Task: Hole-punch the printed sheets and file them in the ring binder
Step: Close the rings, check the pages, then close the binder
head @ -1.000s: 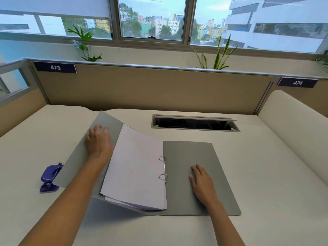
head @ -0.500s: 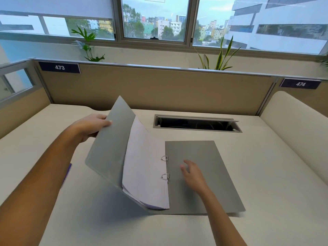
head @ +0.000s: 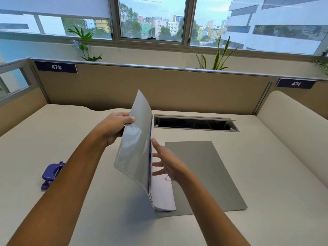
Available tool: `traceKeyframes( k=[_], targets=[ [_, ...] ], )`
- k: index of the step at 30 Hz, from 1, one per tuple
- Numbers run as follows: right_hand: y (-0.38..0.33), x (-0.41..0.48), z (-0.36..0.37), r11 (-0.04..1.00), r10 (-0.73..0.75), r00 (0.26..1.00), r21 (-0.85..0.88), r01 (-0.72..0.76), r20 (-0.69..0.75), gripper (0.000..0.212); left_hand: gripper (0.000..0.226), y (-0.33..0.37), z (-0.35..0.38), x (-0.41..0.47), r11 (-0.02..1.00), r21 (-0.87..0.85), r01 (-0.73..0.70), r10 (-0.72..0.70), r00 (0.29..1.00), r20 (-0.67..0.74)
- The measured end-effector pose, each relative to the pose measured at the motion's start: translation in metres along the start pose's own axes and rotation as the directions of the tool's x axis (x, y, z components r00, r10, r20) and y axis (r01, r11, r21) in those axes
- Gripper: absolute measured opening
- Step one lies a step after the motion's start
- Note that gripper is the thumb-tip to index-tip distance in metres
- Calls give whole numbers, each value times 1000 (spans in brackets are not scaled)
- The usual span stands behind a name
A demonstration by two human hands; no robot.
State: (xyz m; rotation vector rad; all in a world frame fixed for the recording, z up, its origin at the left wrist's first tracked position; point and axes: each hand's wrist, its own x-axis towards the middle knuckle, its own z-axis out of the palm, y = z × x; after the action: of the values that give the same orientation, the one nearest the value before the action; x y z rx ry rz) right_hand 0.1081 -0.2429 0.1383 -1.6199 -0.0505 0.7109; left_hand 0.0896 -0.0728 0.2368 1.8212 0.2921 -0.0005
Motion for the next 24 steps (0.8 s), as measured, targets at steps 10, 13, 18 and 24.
traceKeyframes(
  k=[10,13,18,24],
  targets=[
    [-5,13,-4,993,15,998,-113,-23,-67,59,27,4,13,-5,998,-65,-25,25,1000,10],
    [-7,15,-5,988,12,997,-152,-22,-72,59,30,4,14,-6,997,-70,-25,25,1000,6],
    [-6,16,-6,970,-24,992,-243,-8,-127,56,31,6,11,-7,999,5,-52,53,997,-56],
    [1,6,-10,934,-187,967,-335,122,-171,61,30,5,6,-9,996,67,-61,67,992,-102]
  ],
)
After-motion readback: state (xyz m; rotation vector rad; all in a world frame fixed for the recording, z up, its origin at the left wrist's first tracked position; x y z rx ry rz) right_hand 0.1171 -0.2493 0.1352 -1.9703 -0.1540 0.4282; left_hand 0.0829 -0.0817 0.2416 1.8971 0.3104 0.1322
